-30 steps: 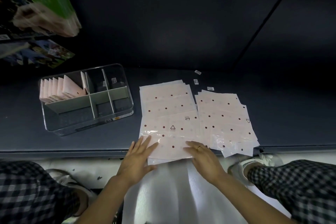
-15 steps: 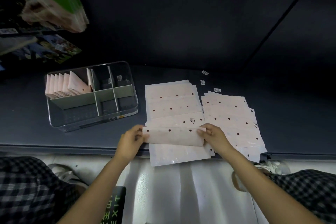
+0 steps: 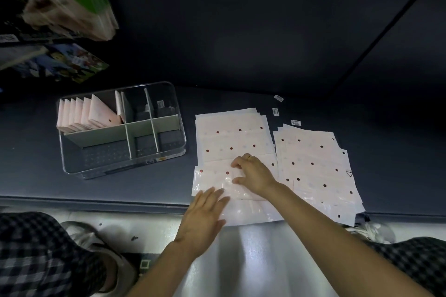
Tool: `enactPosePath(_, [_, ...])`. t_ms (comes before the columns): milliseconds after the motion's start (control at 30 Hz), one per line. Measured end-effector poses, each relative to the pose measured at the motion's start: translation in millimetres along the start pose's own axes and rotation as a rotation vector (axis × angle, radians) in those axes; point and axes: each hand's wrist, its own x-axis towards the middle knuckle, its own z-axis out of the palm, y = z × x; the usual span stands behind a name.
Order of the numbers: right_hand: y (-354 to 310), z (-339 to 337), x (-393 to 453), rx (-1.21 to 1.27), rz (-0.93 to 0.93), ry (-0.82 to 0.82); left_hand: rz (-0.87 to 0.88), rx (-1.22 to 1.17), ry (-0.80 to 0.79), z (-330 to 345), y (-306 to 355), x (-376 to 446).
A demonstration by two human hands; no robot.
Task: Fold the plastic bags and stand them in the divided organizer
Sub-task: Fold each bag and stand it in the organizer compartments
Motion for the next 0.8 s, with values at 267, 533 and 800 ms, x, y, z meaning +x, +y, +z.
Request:
enactPosePath(267, [-4.5, -14.2, 15.3, -0.064, 0.047, -0.222, -0.078, -0.248, -0.019, 9.2, -10.3, 1.9])
enactPosePath(533, [-19.5, -47.9, -48.0, 0.859, 0.193, -0.029, -0.646, -1.101, 0.264, -59.2, 2.4, 26.6])
enactPosePath(800, [-45.2, -53.8, -109.1, 1.232, 0.189, 0.017, -0.601, -1.485, 0.087, -104.7, 37.1, 15.2])
